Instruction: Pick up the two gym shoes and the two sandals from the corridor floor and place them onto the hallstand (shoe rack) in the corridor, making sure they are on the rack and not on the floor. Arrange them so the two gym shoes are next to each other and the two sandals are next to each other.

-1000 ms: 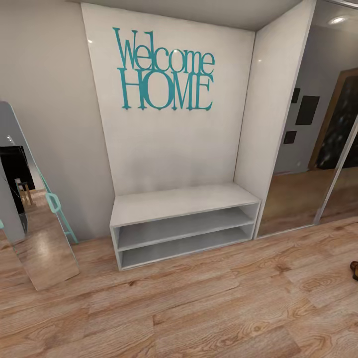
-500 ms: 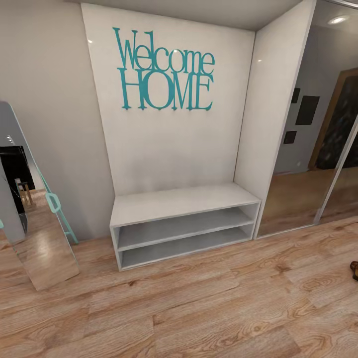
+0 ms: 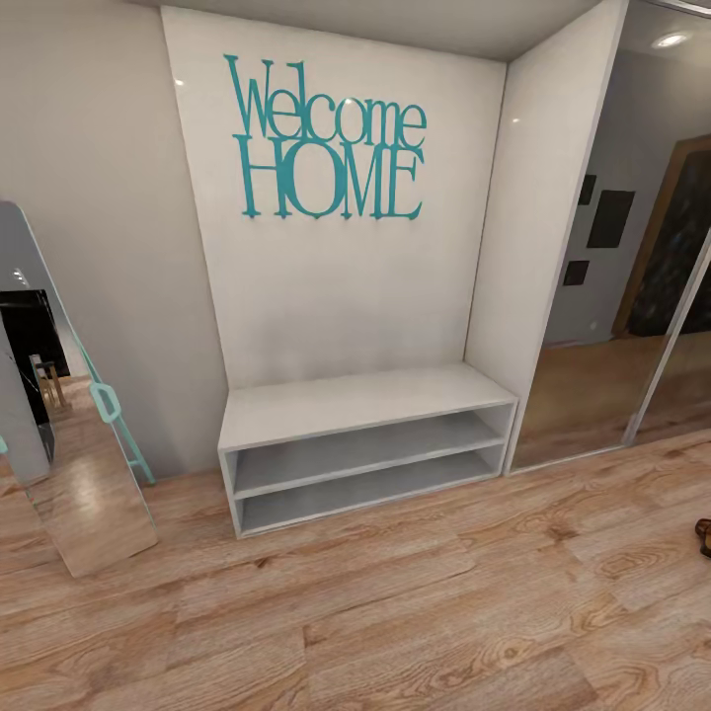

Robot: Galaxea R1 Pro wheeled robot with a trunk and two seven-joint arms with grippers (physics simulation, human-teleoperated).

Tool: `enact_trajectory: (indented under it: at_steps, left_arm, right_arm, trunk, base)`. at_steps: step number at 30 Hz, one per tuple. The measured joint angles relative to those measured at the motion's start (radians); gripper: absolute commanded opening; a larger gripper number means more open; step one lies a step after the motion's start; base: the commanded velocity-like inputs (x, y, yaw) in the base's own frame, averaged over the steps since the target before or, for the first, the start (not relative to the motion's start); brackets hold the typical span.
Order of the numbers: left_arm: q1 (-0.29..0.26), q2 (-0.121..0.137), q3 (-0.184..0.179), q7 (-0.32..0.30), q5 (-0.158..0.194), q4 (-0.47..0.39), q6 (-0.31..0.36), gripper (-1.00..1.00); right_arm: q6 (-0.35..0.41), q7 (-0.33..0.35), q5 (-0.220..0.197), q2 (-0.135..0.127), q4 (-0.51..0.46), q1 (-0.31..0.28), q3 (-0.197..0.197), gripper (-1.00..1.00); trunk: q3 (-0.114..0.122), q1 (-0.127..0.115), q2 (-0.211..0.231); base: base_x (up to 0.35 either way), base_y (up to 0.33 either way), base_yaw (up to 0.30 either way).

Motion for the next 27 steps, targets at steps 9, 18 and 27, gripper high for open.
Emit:
enact_trajectory:
  at_steps: [9,18,27]
  left_arm:
    - [-0.184,0.001,0.010,-0.010,0.033,-0.197,-0.209,1.00]
    - [-0.187,0.013,0.011,-0.013,0.037,-0.191,-0.245,1.00]
    - [-0.189,0.013,0.007,-0.013,0.028,-0.188,-0.257,1.00]
  right_arm:
    - [-0.155,0.002,-0.005,-0.061,-0.399,-0.067,-0.125,1.00]
    - [-0.168,0.007,-0.004,-0.055,-0.393,-0.080,-0.156,1.00]
    - [-0.168,0.005,-0.006,-0.048,-0.392,-0.081,-0.160,1.00]
  trunk:
    - [0.000,0.000,0.000]
    - [0.000,0.000,0.000]
    - [0.000,0.000,0.000]
  base:
    - [0.000,0.000,0.000]
    - [0.003,0.000,0.000]
    - [0.195,-0.080,-0.014]
